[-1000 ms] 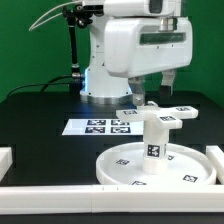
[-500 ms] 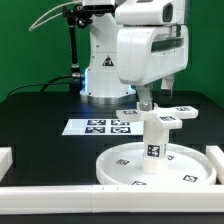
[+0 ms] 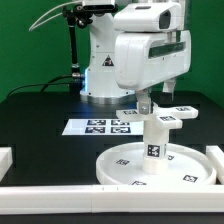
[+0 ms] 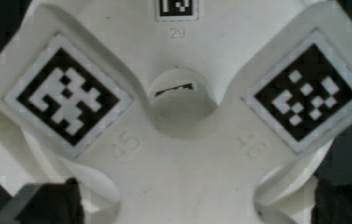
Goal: Assemble round table
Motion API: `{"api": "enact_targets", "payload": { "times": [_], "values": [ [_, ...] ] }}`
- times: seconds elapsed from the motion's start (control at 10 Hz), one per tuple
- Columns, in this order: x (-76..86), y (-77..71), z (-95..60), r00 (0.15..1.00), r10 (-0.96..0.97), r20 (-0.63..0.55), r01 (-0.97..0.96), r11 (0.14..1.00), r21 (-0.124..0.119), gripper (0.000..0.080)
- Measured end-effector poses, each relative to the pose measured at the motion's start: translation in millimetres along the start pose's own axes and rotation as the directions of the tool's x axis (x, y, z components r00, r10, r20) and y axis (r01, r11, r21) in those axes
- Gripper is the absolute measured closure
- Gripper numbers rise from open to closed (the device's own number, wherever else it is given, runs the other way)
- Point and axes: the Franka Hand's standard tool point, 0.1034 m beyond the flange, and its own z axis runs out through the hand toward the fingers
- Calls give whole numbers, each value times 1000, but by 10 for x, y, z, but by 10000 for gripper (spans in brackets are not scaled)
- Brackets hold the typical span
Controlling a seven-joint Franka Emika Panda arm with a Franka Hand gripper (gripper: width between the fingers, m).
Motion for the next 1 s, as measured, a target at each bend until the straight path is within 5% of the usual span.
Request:
{"api": "enact_targets", "payload": {
  "times": [1.0],
  "values": [
    [-55,9,86,999,37,13,-37,999,7,163]
  ]
}}
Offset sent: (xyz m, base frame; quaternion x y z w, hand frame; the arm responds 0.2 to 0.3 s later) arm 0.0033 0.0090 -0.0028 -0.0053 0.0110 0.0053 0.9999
